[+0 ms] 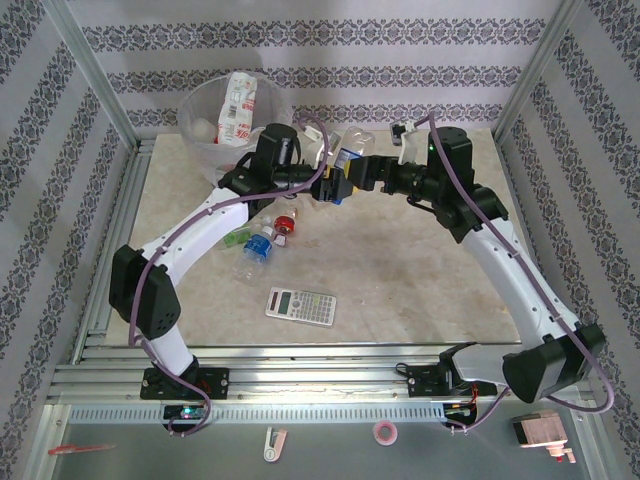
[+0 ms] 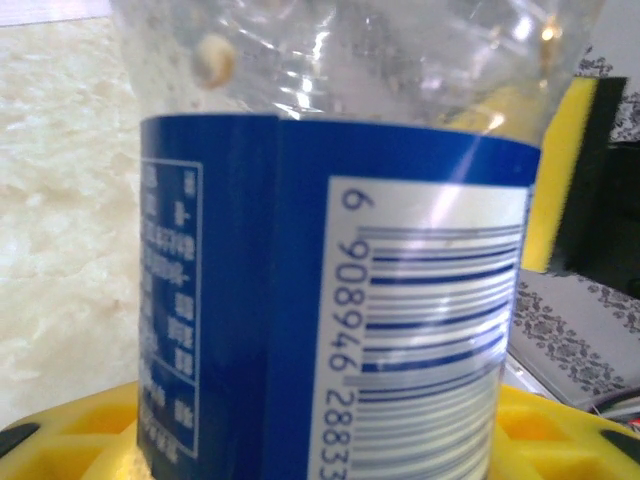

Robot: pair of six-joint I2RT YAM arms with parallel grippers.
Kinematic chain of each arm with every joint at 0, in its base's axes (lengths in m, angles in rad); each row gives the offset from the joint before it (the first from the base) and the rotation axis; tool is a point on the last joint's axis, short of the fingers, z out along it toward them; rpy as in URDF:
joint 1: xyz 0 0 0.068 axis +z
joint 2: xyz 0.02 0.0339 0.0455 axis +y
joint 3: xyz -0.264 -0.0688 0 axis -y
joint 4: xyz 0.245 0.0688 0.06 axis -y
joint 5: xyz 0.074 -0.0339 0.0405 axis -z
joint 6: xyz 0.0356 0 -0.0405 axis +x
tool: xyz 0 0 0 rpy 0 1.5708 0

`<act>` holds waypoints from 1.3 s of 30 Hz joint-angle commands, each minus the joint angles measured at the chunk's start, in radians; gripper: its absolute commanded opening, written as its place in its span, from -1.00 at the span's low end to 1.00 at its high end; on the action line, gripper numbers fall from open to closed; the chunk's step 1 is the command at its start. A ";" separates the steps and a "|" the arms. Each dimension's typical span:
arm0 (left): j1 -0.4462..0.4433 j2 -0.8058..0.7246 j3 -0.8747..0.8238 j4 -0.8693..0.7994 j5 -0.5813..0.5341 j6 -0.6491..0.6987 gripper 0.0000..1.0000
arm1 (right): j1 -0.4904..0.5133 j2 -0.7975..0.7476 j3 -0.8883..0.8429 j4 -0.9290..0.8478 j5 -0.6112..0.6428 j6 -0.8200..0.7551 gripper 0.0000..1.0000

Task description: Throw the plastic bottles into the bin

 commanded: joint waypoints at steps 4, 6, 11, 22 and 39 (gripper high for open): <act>0.046 -0.104 -0.067 0.121 -0.068 -0.050 -0.27 | 0.007 -0.041 -0.005 0.046 -0.008 -0.024 0.95; 0.059 -0.127 -0.081 0.126 -0.090 -0.052 -0.27 | 0.004 -0.043 -0.003 0.045 -0.002 -0.025 0.95; 0.100 -0.185 -0.089 0.091 -0.135 -0.034 -0.27 | -0.005 -0.046 -0.002 0.043 0.003 -0.020 0.95; 0.268 -0.368 -0.052 -0.040 -0.321 0.027 -0.37 | -0.024 -0.051 -0.026 0.044 0.007 -0.010 0.95; 0.418 -0.513 0.069 0.000 -0.547 0.200 -0.38 | -0.030 -0.048 -0.040 0.040 0.003 -0.004 0.96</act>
